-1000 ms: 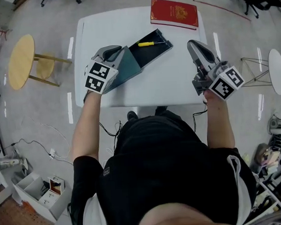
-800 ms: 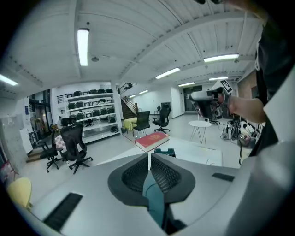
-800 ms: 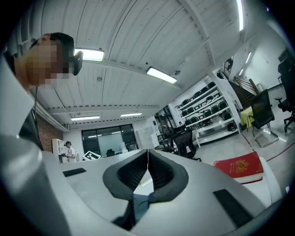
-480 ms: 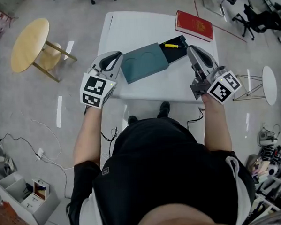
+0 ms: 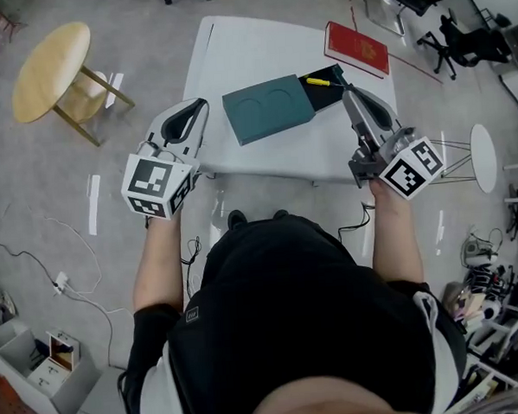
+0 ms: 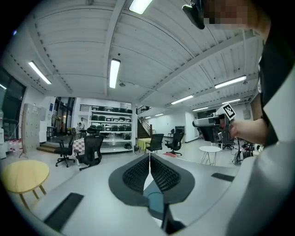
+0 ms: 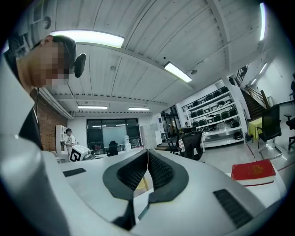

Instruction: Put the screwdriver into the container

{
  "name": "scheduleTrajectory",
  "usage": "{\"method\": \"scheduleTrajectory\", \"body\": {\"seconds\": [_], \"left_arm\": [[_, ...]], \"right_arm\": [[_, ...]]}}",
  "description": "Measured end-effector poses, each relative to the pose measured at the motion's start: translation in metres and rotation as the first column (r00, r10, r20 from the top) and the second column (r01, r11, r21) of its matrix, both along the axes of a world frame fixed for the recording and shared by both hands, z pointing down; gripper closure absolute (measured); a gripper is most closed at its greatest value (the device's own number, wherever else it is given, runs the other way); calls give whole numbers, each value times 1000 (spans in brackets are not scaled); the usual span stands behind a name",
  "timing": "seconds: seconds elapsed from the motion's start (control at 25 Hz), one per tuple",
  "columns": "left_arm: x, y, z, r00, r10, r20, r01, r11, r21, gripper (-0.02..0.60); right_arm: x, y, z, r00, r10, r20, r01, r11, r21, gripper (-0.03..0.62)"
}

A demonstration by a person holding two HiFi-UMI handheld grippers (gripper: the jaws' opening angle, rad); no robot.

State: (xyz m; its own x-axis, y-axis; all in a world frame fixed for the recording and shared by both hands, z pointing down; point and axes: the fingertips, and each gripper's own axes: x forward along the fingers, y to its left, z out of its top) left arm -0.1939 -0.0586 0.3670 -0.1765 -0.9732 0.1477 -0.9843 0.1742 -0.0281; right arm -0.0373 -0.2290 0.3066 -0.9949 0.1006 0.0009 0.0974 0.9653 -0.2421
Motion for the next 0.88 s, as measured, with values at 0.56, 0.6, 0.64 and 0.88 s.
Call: {"method": "scheduleTrajectory", "body": {"seconds": [0.56,0.6,0.64,0.88], "left_arm": [[37,-2,-29,991,-133,0,133,991,2,560],[41,-4,-31,991,-134,5,134,991,1,560],[44,-6,-32,991,-135,11,135,991,-3,560],[56,-17,-37,989,-145,14,145,989,-3,560]], "right_arm": [[81,-31,-18,997,25,72,-32,995,96,565],[87,-37,-17,996,39,77,-46,995,92,565],[93,-43,-16,995,52,80,-59,995,85,565],[115,-60,-10,992,80,94,-86,994,70,565]]}}
